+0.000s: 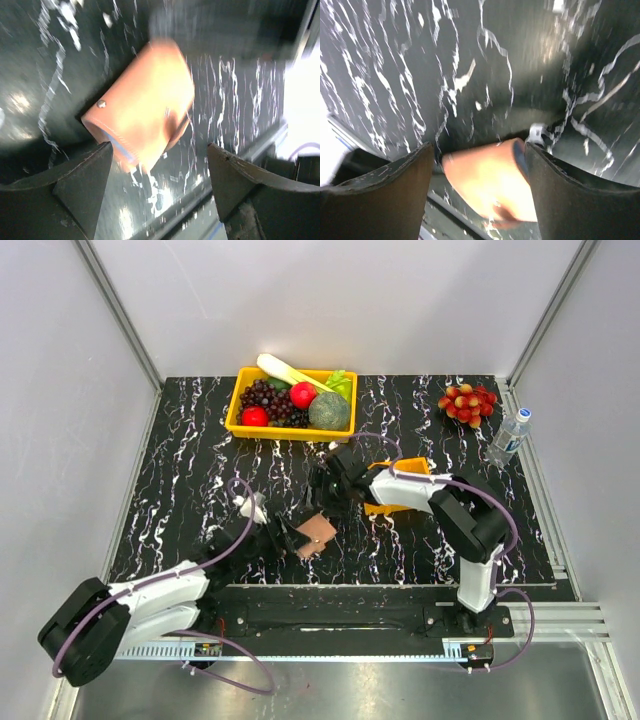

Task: Put the credit cards into the card holder
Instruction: Close the card holder at the center of the board.

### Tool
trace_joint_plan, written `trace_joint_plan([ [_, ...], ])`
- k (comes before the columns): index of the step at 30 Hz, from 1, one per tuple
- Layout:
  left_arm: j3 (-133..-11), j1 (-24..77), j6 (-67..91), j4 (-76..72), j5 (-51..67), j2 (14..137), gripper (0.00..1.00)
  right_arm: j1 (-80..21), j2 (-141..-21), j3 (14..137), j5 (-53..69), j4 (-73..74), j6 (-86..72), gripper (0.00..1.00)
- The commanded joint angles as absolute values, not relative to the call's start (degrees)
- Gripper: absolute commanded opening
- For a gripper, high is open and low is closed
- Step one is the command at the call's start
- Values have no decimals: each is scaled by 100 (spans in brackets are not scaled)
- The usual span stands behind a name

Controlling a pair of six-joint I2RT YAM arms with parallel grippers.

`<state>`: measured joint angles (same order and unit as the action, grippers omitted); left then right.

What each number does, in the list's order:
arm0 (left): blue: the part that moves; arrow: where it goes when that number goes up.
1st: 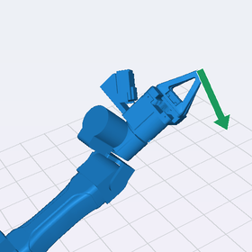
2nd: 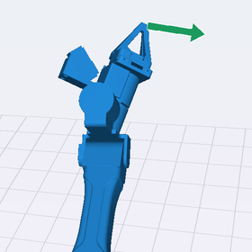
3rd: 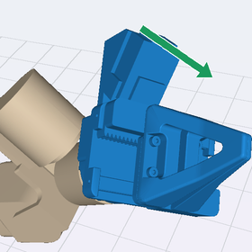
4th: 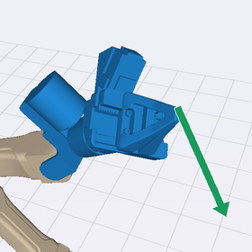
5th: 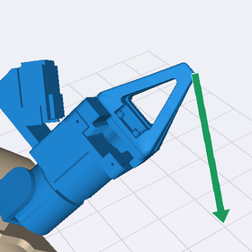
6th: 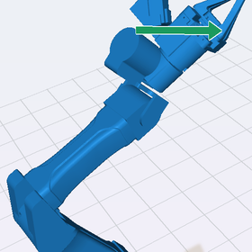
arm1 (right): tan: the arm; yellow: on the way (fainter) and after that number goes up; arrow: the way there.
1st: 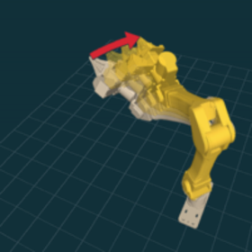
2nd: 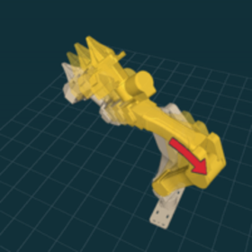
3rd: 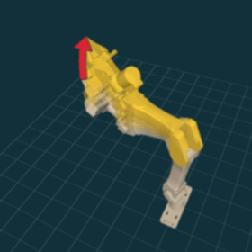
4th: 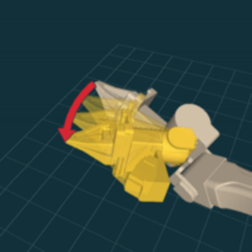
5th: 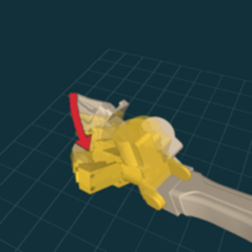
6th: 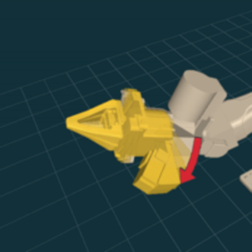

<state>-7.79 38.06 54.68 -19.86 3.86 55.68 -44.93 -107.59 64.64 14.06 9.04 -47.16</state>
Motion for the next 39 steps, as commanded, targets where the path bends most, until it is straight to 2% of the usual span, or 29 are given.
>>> trace_joint_plan([
  [1, -747, 4104, 5538, -1205, 844, 5318, 80, -4184, -10837, 6935, 1178, 439, -4430, 79],
  [5, -1063, 4113, 5309, -502, 379, 5256, 81, -4175, -10513, 6566, 932, 448, -4359, 79],
  [11, -1203, 4104, 5160, -703, 343, 5256, 82, -4175, -9521, 5785, 555, 501, -4043, 78],
  [13, -1414, 4105, 4958, -572, 229, 5308, 85, -4166, -9046, 5416, 414, 501, -4087, 78],
  [18, -2327, 4052, 4141, -256, 246, 6212, 86, -4175, -8429, 4800, 369, 589, -4499, 75],
  [22, -2803, 3990, 3832, -132, 518, 6986, 79, -4175, -8245, 4448, 404, 624, -4807, 69],
  [25, -2848, 3929, 3850, -254, 738, 7259, 69, -4175, -8218, 4219, 457, 572, -5079, 64],
  [28, -2734, 3902, 3963, -421, 861, 7321, 68, -4175, -8358, 4070, 614, 265, -5203, 65],
  [34, -2295, 3902, 4148, -729, 1089, 7120, 68, -4184, -9043, 4315, 1195, -351, -5431, 72],
  [39, -1873, 3920, 4376, -1045, 1327, 6908, 67, -4175, -9500, 4587, 1459, -755, -5528, 70],
])
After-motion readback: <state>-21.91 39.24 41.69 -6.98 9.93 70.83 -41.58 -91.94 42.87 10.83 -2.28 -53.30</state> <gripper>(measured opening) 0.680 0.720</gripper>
